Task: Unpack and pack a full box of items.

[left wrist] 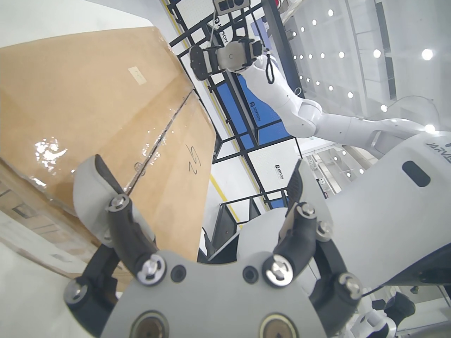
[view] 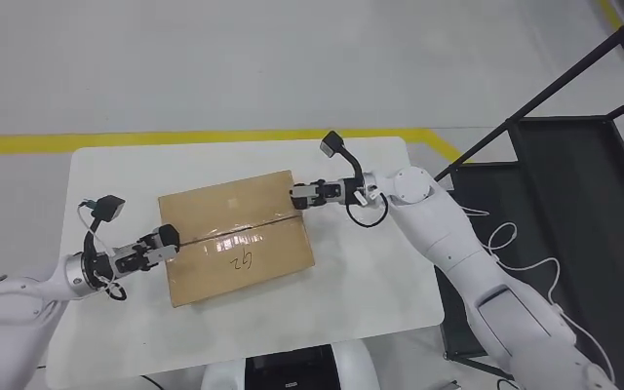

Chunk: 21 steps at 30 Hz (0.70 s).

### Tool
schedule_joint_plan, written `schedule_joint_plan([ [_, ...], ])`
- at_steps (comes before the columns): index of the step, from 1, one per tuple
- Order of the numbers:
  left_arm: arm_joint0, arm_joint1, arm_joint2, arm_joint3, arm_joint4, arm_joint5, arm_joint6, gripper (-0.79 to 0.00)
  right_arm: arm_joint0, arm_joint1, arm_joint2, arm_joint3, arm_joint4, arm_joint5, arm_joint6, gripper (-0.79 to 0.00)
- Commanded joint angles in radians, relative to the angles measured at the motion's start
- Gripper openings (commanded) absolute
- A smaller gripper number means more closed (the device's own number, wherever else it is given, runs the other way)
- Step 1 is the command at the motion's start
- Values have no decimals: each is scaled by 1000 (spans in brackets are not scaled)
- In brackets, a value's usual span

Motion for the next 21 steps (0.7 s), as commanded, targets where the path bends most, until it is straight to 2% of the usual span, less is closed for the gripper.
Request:
schedule_joint_plan([
  [1, -2, -1, 0, 6, 11, 1, 2, 0, -8, 6, 21, -15, 14, -3, 5, 0],
  [7, 23, 2, -27, 1, 1, -4, -15, 0, -59, 43, 136, -62, 3, 0, -15, 0],
  [14, 36, 3, -38, -7, -18, -8, -17, 0, -157, 102, 255, -47, -281, 20, -72, 0],
  [21, 36, 3, -38, -7, -18, -8, -17, 0, -219, 143, 297, -43, -515, 2, -32, 0],
])
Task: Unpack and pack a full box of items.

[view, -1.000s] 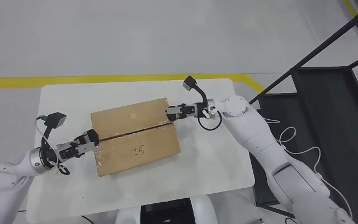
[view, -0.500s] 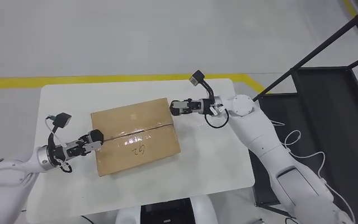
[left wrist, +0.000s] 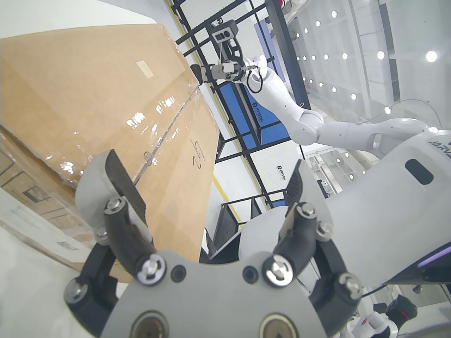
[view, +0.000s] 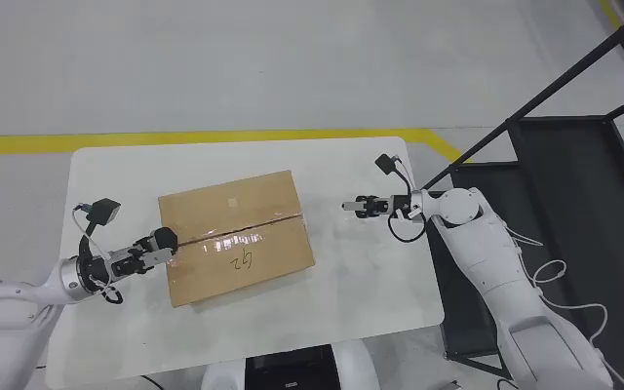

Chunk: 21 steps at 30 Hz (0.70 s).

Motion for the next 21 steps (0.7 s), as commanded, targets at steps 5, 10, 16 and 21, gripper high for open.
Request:
schedule_joint_plan([
  [5, 0, 0, 0, 0, 0, 0, 0, 0, -28, 34, 64, -26, -172, -55, -37, 0],
  [10, 0, 0, 0, 0, 0, 0, 0, 0, -77, 56, 119, -48, -306, 30, -127, 0],
  [16, 0, 0, 0, 0, 0, 0, 0, 0, -106, 56, 102, -56, -387, 139, -223, 0],
  [21, 0, 0, 0, 0, 0, 0, 0, 0, -72, 46, 54, 9, -462, 162, -301, 0],
])
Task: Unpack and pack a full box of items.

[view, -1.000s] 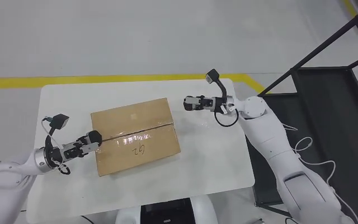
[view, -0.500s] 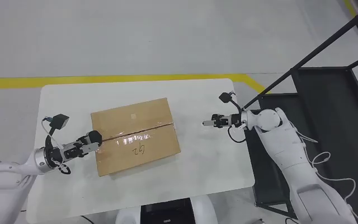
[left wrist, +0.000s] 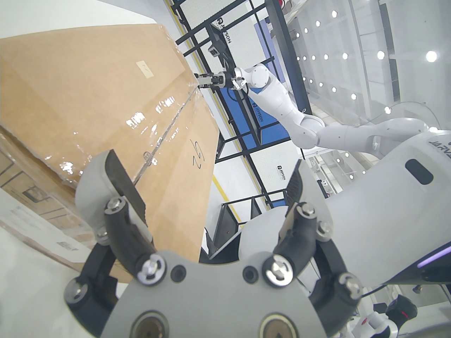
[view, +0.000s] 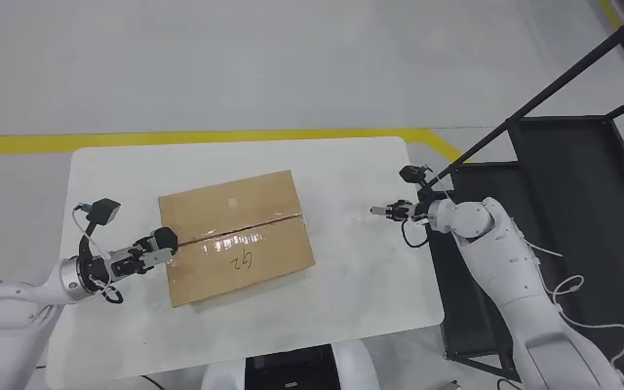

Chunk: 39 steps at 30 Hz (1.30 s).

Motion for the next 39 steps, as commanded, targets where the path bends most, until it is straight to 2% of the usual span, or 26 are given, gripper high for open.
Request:
schedule_joint_plan([
  [1, 0, 0, 0, 0, 0, 0, 0, 0, 19, -5, -23, 36, -26, 6, -20, 0],
  [4, 0, 0, 0, 0, 0, 0, 0, 0, 44, -15, -48, 89, -18, 17, -49, 0],
  [8, 0, 0, 0, 0, 0, 0, 0, 0, 74, -26, -76, 142, -19, 18, -77, -65],
  [12, 0, 0, 0, 0, 0, 0, 0, 0, 95, -36, -102, 180, -12, 11, -90, -194],
  [16, 0, 0, 0, 0, 0, 0, 0, 0, 114, -44, -127, 207, -21, 8, -94, -372],
  [21, 0, 0, 0, 0, 0, 0, 0, 0, 128, -48, -143, 227, -45, 13, -97, -446],
  [23, 0, 0, 0, 0, 0, 0, 0, 0, 128, -47, -145, 227, -56, 21, -95, -449],
  [26, 0, 0, 0, 0, 0, 0, 0, 0, 124, -44, -144, 219, -68, 20, -88, -403],
  [28, 0, 0, 0, 0, 0, 0, 0, 0, 118, -42, -142, 207, -75, 22, -80, -237],
  [29, 0, 0, 0, 0, 0, 0, 0, 0, 115, -41, -141, 202, -80, 24, -77, -191],
  [31, 0, 0, 0, 0, 0, 0, 0, 0, 108, -38, -139, 189, -89, 27, -71, -206],
  [33, 0, 0, 0, 0, 0, 0, 0, 0, 99, -36, -137, 176, -92, 33, -67, -308],
  [34, 0, 0, 0, 0, 0, 0, 0, 0, 95, -35, -137, 169, -96, 37, -65, -403],
  [39, 0, 0, 0, 0, 0, 0, 0, 0, 80, -33, -142, 137, -113, 46, -54, -646],
])
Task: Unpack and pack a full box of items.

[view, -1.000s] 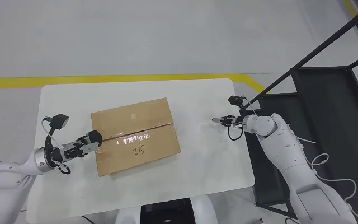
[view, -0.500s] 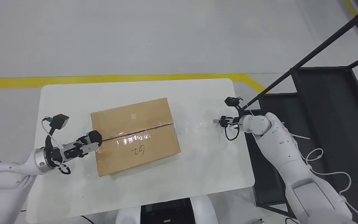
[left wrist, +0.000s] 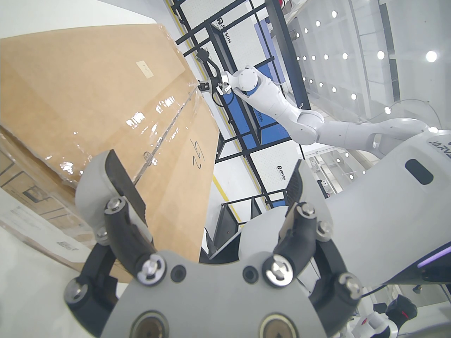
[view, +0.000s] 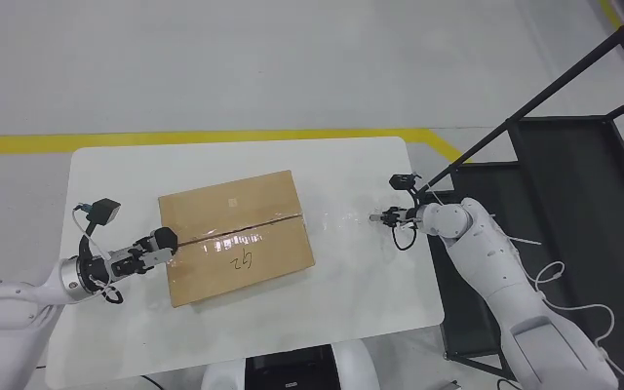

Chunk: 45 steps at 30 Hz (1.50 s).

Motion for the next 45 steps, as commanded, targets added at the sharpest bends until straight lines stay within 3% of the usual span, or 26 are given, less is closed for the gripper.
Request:
schedule_joint_plan([
  [1, 0, 0, 0, 0, 0, 0, 0, 0, -5, -1, -7, -10, -8, 7, 5, -668],
  [7, 0, 0, 0, 0, 0, 0, 0, 0, -2, -5, -22, -14, -17, 17, -3, -785],
  [14, 0, 0, 0, 0, 0, 0, 0, 0, -4, -3, 3, -20, 47, -12, 1, -785],
  [17, 0, 0, 0, 0, 0, 0, 0, 0, -29, 3, 49, -57, 206, -60, 71, -785],
  [20, 0, 0, 0, 0, 0, 0, 0, 0, -54, 14, 108, -104, 419, -110, 232, -785],
  [24, 0, 0, 0, 0, 0, 0, 0, 0, -83, 36, 190, -185, 650, -83, 462, -785],
  [31, 0, 0, 0, 0, 0, 0, 0, 0, -143, 65, 298, -354, 925, -3, 689, -785],
  [38, 1, -1, 1, -4, 4, 8, 11, 0, -142, 63, 283, -476, 1155, 33, 733, -785],
  [45, 21, -5, -7, -33, 48, 29, 47, 0, -74, 45, 173, -546, 1338, 34, 733, -785],
])
